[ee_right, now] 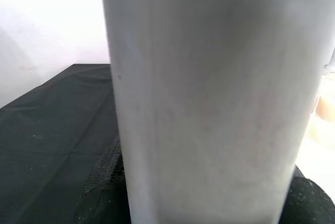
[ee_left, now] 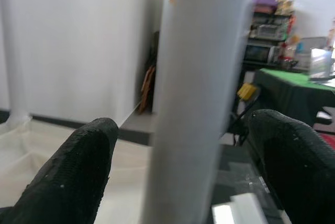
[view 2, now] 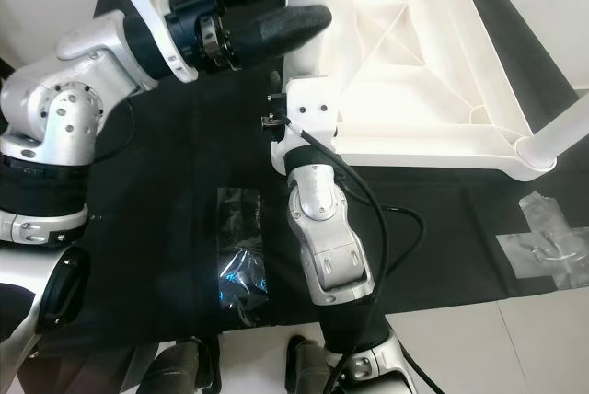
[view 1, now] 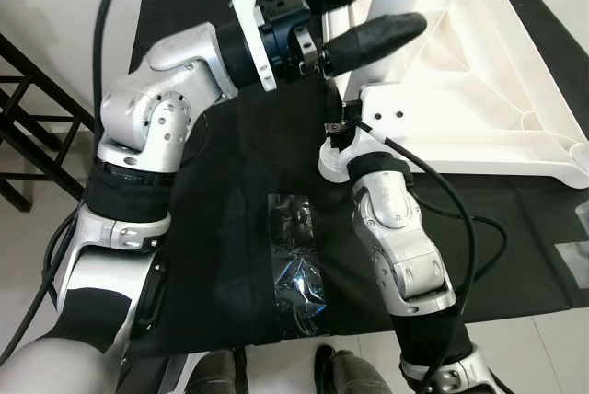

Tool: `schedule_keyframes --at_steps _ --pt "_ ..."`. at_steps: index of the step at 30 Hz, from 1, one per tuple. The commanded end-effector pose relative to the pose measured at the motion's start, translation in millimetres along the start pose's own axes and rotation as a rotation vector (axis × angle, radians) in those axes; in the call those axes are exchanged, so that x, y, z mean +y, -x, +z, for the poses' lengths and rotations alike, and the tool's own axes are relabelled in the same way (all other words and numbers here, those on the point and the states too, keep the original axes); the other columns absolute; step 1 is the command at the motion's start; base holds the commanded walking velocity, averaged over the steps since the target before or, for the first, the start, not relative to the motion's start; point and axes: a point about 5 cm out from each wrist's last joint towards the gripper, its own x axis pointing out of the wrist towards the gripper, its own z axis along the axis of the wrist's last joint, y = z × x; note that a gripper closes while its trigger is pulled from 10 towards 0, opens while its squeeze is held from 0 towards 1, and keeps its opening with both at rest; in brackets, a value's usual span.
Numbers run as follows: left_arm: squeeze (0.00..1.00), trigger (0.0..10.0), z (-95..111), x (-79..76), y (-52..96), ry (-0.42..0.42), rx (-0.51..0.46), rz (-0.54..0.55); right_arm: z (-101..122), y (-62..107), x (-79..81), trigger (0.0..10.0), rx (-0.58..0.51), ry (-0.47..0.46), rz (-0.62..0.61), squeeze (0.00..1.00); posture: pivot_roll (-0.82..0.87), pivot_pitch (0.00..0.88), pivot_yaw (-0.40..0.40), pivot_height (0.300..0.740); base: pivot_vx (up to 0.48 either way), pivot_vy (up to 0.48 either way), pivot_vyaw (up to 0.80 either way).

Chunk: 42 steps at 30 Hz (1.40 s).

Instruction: Building children table

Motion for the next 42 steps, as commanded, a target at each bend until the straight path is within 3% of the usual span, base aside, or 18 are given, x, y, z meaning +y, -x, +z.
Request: schedule_keyframes --at_steps 1,8,9,22,23,28,31,32,33,34,38,39,40,41,42 --pt "0.00 10.0 0.3 -4.0 -9.7 -0.028 0.019 -0.049 -44.0 13.8 18.6 10.0 0.198 0.009 0.089 0.00 0.09 0.263 0.004 0.740 0.000 0.000 0.00" --pt "0.00 10.0 5.6 0.2 -24.9 -0.072 0.062 -0.107 -44.6 12.5 20.6 10.0 0.194 0.000 0.092 0.00 0.09 0.262 0.014 0.740 0.000 0.000 0.00" --pt "0.00 0.0 8.8 0.7 -28.2 -0.086 0.073 -0.136 -44.2 12.3 21.2 10.0 0.191 -0.003 0.093 0.00 0.09 0.262 0.018 0.740 0.000 0.000 0.00" --pt "0.00 0.0 13.5 8.0 -27.4 -0.113 0.106 -0.188 -40.8 8.8 9.9 10.0 0.179 0.009 0.090 0.00 0.09 0.266 0.018 0.740 0.000 0.000 0.00" --pt "0.00 0.0 12.7 8.0 -26.5 -0.111 0.109 -0.192 -39.4 8.7 7.5 10.0 0.170 0.009 0.102 1.00 0.09 0.267 0.017 0.740 0.000 0.000 0.00" --pt "0.00 0.0 11.2 8.0 -24.9 -0.107 0.118 -0.205 -27.3 5.7 1.3 10.0 0.097 -0.049 0.180 1.00 0.09 0.268 0.019 0.740 0.000 0.000 0.00" --pt "0.00 0.0 10.9 8.2 -25.1 -0.107 0.121 -0.217 -15.4 1.6 -3.6 10.0 0.027 -0.046 0.272 1.00 0.09 0.269 0.021 0.740 0.000 0.000 0.00" --pt "0.00 0.0 10.9 8.2 -25.2 -0.107 0.122 -0.221 -8.0 -0.7 -7.8 10.0 -0.002 -0.052 0.352 1.00 0.10 0.268 0.024 0.740 0.000 0.000 0.00" --pt "0.00 0.0 10.6 7.9 -25.7 -0.106 0.124 -0.231 5.0 -7.2 -25.0 10.0 -0.027 -0.041 0.501 1.00 0.09 0.268 0.024 0.740 0.000 0.000 0.00" --pt "0.00 0.0 10.6 7.9 -25.7 -0.106 0.124 -0.231 5.0 -7.2 -25.0 10.0 -0.027 -0.041 0.501 1.00 0.09 0.268 0.024 0.740 0.000 0.000 0.00" --pt "0.00 0.0 10.4 6.1 -26.9 -0.106 0.123 -0.249 28.4 -18.0 -72.5 10.0 -0.001 0.174 0.771 1.00 0.09 0.271 0.026 0.740 0.000 0.000 0.00" --pt "0.00 0.0 10.4 6.1 -26.9 -0.106 0.123 -0.249 28.4 -18.0 -72.5 10.0 -0.001 0.174 0.771 1.00 0.09 0.271 0.026 0.740 0.000 0.000 0.00" --pt "0.00 0.0 10.2 5.6 -27.2 -0.105 0.122 -0.253 32.1 -19.1 -79.8 10.0 0.016 0.202 0.821 0.93 0.09 0.272 0.026 0.740 0.000 0.000 0.00" --pt "0.00 0.0 9.4 5.3 -27.2 -0.102 0.123 -0.255 36.4 -21.8 -86.9 10.0 0.033 0.219 0.866 0.00 0.09 0.272 0.023 0.740 0.000 0.000 0.00" --pt "0.00 0.0 8.7 4.9 -27.1 -0.101 0.124 -0.257 40.4 -23.9 -91.7 10.0 0.042 0.229 0.904 0.00 0.09 0.272 0.023 0.740 0.000 0.000 0.00"
